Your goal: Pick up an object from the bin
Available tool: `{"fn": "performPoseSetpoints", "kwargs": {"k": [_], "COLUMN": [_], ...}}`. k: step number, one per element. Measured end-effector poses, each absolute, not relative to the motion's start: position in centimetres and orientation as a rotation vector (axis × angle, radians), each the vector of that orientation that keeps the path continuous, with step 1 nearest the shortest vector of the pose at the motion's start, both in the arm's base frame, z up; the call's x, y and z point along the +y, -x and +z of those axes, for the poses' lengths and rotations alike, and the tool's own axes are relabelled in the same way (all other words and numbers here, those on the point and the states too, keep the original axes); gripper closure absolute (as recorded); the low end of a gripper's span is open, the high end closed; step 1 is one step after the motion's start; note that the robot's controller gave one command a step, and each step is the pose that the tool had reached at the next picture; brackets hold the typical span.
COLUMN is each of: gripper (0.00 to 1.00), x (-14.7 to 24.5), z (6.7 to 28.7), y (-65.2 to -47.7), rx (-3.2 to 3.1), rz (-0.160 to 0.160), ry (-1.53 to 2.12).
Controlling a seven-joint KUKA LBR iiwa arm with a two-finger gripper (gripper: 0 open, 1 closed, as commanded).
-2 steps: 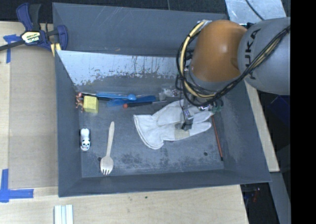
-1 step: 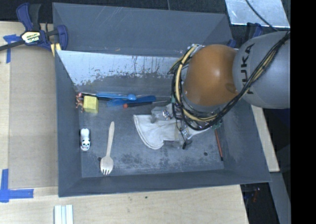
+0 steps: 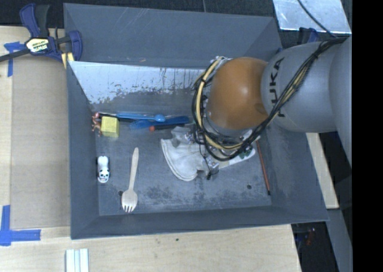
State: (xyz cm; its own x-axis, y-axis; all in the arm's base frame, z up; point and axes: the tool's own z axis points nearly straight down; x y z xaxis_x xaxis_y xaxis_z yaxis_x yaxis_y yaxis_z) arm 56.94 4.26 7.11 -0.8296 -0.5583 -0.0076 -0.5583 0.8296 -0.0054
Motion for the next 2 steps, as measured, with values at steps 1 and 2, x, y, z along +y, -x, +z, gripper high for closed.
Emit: {"fn": "performPoseSetpoints", "kwargs": {"k": [1,2], "gripper": [1.0,1.0], "x": [8.3,8.3], "z": [7.36,7.36], "y": [-54.21,-54.22], "rx": [2.995,2.995], "rz": [0.002,0.002], "ry": [0.889,0.889]}}
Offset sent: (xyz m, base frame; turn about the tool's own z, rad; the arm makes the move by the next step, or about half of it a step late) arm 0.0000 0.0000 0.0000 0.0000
